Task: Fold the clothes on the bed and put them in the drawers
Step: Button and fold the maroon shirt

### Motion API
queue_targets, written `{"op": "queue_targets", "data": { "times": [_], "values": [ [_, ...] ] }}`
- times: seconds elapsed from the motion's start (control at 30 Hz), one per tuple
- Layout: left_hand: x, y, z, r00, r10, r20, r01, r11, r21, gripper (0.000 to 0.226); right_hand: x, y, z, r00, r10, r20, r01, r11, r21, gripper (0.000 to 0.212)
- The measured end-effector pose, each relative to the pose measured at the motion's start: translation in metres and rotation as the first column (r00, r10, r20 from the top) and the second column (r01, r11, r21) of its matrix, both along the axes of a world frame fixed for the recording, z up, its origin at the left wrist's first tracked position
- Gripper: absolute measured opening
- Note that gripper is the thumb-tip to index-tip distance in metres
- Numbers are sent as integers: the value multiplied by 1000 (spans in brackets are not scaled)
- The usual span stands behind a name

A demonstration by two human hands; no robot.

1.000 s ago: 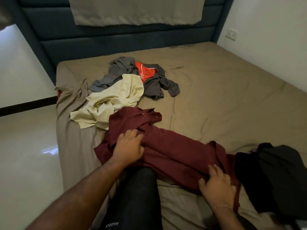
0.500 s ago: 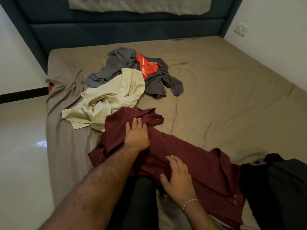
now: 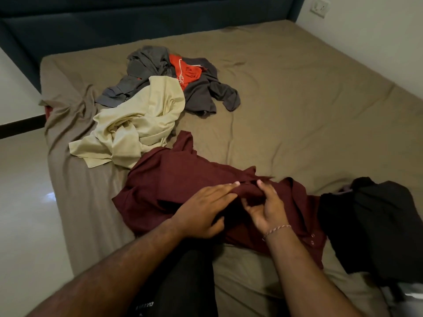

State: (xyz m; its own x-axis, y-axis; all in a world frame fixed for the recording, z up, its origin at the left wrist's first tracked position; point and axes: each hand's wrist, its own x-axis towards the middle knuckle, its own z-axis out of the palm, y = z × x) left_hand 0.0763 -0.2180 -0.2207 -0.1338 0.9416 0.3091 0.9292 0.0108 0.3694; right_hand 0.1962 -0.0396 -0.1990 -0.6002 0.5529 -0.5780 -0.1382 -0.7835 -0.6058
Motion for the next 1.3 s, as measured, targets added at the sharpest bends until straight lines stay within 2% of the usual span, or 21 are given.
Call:
{"op": "queue_targets", "data": {
  "times": [0.17, 0.2, 0.27, 0.3, 0.37, 0.43, 0.47, 0.5, 0.57, 0.67, 0.73, 0.8, 0.87, 0.93, 1.0, 1.07, 1.13, 1.2, 1.23, 1.27, 1.3],
  "values": [
    [18, 14, 0, 1000, -11, -28, 8, 994, -113, 61, 42, 23, -3, 985, -167, 44, 142, 927, 348, 31],
    [20, 16, -2, 1000, -12, -12, 10, 989, -150, 56, 51, 30, -5, 980, -175, 97, 114, 887, 447, 28],
    [30, 25, -6, 999, 6, 51, 6, 971, -241, 47, 72, 46, -11, 925, -206, 320, -46, 774, 632, 28],
    [37, 29, -9, 996, 22, 84, 3, 958, -286, 43, 83, 55, -16, 855, -234, 463, -153, 739, 656, 25],
    [49, 37, -17, 987, 75, 143, -19, 935, -355, 36, 101, 69, -33, 675, -225, 702, -329, 760, 560, 25],
    [62, 45, -22, 962, 143, 232, -49, 927, -371, 36, 121, 77, -48, 442, -200, 874, -517, 739, 431, 59],
    [69, 49, -24, 946, 172, 275, -63, 929, -364, 38, 129, 80, -53, 370, -205, 906, -562, 728, 394, 75],
    [75, 53, -27, 932, 192, 307, -75, 932, -355, 41, 135, 82, -57, 353, -208, 912, -570, 726, 385, 87],
    [85, 61, -32, 922, 220, 319, -97, 928, -359, 51, 141, 85, -63, 388, -188, 902, -519, 764, 383, 101],
    [98, 81, -36, 935, 232, 268, -106, 904, -414, 62, 144, 96, -72, 395, -189, 899, -443, 818, 366, 105],
    [104, 95, -36, 950, 219, 221, -105, 894, -436, 66, 145, 104, -74, 485, -179, 856, -335, 866, 370, 95],
    [113, 115, -35, 957, 215, 194, -104, 881, -461, 73, 150, 116, -76, 601, -163, 782, -226, 904, 362, 67],
    [122, 130, -31, 933, 267, 242, -93, 828, -553, 87, 151, 120, -79, 646, -105, 756, -248, 908, 338, 47],
    [131, 150, -27, 890, 339, 304, -57, 746, -663, 100, 152, 121, -82, 658, -48, 751, -300, 899, 320, 50],
    [133, 165, -20, 849, 388, 360, -19, 702, -712, 106, 149, 122, -79, 715, -51, 698, -275, 896, 348, 57],
    [130, 172, -14, 790, 430, 436, 13, 700, -714, 109, 148, 126, -73, 783, -39, 620, -254, 891, 376, 73],
    [128, 172, -12, 726, 465, 508, 35, 712, -701, 110, 149, 131, -69, 870, 50, 491, -228, 923, 310, 84],
    [127, 168, -14, 670, 486, 561, 60, 717, -694, 108, 145, 130, -59, 921, 160, 356, -259, 932, 252, 67],
    [127, 165, -15, 618, 504, 604, 83, 722, -687, 107, 140, 127, -51, 921, 196, 337, -298, 911, 286, 58],
    [128, 163, -16, 509, 532, 677, 110, 740, -664, 106, 132, 120, -42, 913, 208, 352, -334, 875, 351, 53],
    [128, 160, -15, 336, 545, 768, 119, 784, -609, 106, 122, 111, -32, 901, 200, 386, -372, 815, 445, 49]
  ]
}}
